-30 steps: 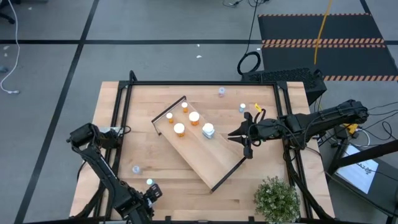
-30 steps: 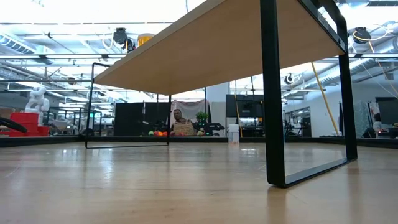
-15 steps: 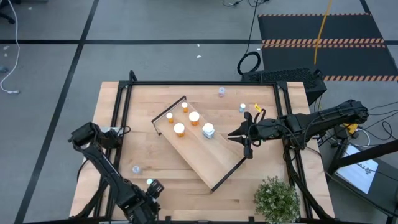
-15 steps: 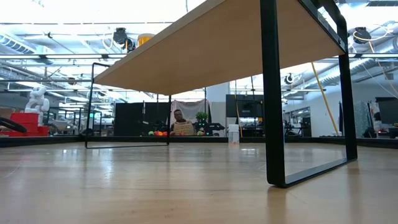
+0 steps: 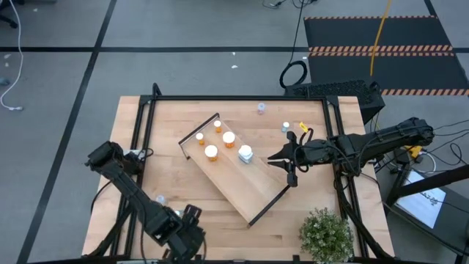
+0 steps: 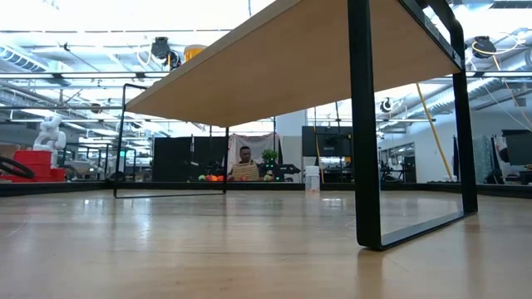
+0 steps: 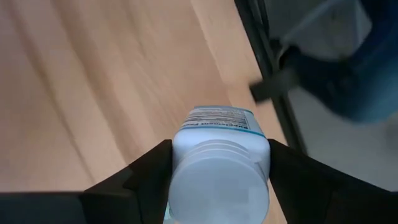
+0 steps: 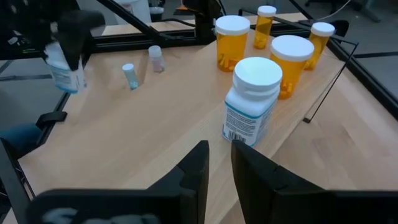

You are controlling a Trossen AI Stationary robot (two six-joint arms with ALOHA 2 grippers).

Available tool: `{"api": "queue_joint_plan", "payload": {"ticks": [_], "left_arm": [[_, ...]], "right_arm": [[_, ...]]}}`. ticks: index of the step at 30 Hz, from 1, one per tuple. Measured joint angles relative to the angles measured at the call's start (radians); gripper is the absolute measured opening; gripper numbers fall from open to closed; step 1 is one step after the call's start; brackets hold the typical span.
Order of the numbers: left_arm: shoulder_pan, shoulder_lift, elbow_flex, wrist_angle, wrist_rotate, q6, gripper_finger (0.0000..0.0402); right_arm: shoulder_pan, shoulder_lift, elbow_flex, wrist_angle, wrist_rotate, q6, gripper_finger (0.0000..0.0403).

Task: Pick and place medicine bottles onto shelf by color
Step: Put the white pill bottle on the shelf aligned with the white pill bottle

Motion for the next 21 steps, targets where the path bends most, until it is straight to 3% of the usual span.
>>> {"api": "queue_joint_plan", "payload": {"ticks": [13,21], "left_arm": [[0.187,0.000,0.269,-0.201,-0.010,-0.200,0.0244],[0.342,0.000,0.334,-0.219,-0.044,-0.260,0.0245]], "right_arm": [[0.000,0.000,-0.026,0.038,-0.002,-0.032,0.0061],[0.004,0.001,-0.074,0.133,-0.106,-0.047,0.0061]]}}
